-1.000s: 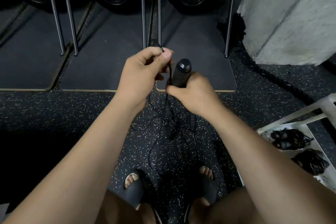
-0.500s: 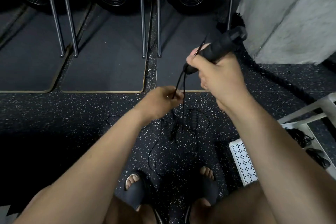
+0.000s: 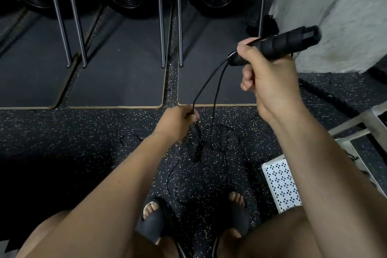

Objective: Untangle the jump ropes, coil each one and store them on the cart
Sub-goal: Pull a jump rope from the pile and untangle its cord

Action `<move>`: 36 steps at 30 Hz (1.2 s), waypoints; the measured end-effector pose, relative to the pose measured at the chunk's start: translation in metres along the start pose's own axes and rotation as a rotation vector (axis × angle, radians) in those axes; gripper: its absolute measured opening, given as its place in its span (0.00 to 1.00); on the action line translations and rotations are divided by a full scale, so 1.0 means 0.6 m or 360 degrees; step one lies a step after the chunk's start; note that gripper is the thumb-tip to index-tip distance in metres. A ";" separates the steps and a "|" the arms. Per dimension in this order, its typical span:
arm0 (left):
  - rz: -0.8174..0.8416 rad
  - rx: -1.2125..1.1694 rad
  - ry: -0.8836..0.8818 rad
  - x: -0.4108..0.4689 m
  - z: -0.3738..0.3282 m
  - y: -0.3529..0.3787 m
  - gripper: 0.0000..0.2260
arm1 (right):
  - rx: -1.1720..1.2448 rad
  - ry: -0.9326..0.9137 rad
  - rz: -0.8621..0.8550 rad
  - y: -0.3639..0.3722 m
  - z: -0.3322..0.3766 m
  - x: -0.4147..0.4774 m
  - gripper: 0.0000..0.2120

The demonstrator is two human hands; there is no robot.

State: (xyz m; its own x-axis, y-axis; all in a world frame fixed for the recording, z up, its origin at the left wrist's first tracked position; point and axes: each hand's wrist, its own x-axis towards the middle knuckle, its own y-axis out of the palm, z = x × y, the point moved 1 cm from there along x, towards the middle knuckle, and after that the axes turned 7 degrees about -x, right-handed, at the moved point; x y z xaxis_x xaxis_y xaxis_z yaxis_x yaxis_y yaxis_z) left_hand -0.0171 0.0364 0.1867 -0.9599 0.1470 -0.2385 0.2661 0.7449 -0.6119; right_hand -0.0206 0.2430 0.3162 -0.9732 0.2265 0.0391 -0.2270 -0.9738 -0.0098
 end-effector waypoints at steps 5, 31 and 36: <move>-0.0233 -0.0158 0.0165 -0.001 -0.031 -0.027 0.08 | -0.0340 0.0001 0.0130 0.010 -0.027 0.000 0.05; -0.0382 -0.1595 0.0160 -0.034 -0.108 -0.109 0.04 | -0.0781 0.0142 0.1006 0.070 -0.061 -0.043 0.06; -0.0374 -0.1628 0.0176 -0.033 -0.109 -0.107 0.08 | -0.0994 0.0029 0.0830 0.083 -0.062 -0.045 0.09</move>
State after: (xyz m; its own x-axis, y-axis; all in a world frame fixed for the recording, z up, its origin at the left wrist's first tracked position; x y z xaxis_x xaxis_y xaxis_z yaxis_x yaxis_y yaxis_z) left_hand -0.0209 0.0280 0.2800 -0.9941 -0.0522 -0.0951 -0.0791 0.9487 0.3061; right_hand -0.0068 0.1893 0.2777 -0.9585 -0.2478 -0.1409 0.2829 -0.7653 -0.5782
